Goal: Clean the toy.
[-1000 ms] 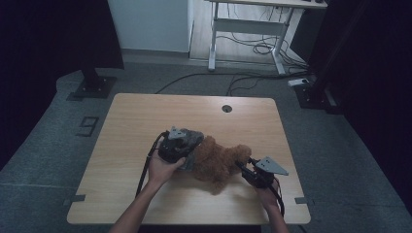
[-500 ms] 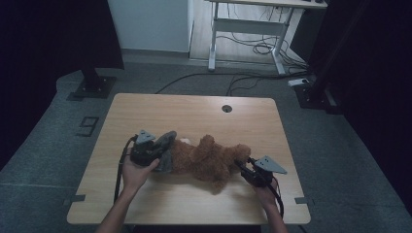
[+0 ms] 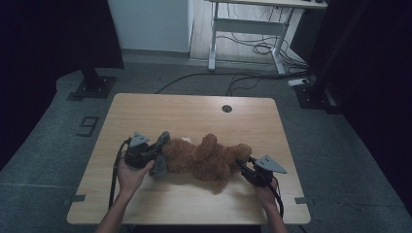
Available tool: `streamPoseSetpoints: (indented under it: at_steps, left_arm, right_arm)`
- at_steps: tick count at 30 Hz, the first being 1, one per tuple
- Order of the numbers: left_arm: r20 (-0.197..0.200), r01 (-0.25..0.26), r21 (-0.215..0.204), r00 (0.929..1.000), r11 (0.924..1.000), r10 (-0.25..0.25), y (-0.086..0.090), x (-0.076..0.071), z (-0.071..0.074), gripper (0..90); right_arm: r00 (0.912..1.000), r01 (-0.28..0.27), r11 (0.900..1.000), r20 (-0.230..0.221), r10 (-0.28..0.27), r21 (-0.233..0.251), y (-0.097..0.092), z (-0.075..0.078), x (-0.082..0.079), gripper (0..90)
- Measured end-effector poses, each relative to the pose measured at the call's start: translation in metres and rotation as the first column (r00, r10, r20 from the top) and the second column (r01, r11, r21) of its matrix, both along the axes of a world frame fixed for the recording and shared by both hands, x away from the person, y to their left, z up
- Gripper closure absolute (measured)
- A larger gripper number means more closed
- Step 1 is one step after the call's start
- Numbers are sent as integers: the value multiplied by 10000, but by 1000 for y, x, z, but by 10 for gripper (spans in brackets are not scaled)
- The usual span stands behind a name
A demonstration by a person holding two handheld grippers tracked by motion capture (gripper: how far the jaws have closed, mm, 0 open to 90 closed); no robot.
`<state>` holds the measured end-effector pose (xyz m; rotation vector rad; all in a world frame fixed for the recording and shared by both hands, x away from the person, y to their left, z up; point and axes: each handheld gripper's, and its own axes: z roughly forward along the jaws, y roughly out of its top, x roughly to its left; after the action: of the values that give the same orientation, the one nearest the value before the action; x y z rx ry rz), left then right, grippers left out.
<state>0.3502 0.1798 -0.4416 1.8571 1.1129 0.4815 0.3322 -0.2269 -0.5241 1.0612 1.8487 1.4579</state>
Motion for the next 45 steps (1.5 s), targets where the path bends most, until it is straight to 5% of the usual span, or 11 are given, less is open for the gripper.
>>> streamPoseSetpoints:
  at_steps: [6,13,16,22,26,32,38,45]
  left_arm:
    - [327,660,-74,9973,9978,-657,-33,8,23,798]
    - [-1028,1177,-21,9878,9931,-1173,-52,33,-1,796]
    - [-1078,1198,-283,9866,9924,-1222,-49,29,-11,794]
    - [-1014,1313,-642,9853,9893,-1374,-43,18,-18,799]
    - [-952,1346,-709,9854,9884,-1411,-40,12,-20,798]
    - [-794,1441,-699,9856,9871,-1495,-37,-1,-22,799]
    - [-737,1589,-621,9838,9853,-1633,-32,-13,-23,797]
    - [-852,1810,-714,9787,9809,-1868,-25,-22,-27,796]
  right_arm:
    - [9998,196,9998,-11,-196,-10,3,0,1,621]
    - [9999,153,9999,29,-153,-35,2,1,1,618]
    - [10000,39,10000,16,-39,-19,1,1,0,595]
    - [9995,-311,9995,-55,311,114,-2,9,-7,401]
    - [9995,-318,9991,-66,320,282,-5,25,-13,237]
    - [9980,-626,9952,60,624,751,-6,60,-10,208]
    - [9804,-1829,9829,-704,1839,209,17,76,5,247]
    - [9383,-2988,9534,-1956,2852,-427,37,49,-2,241]
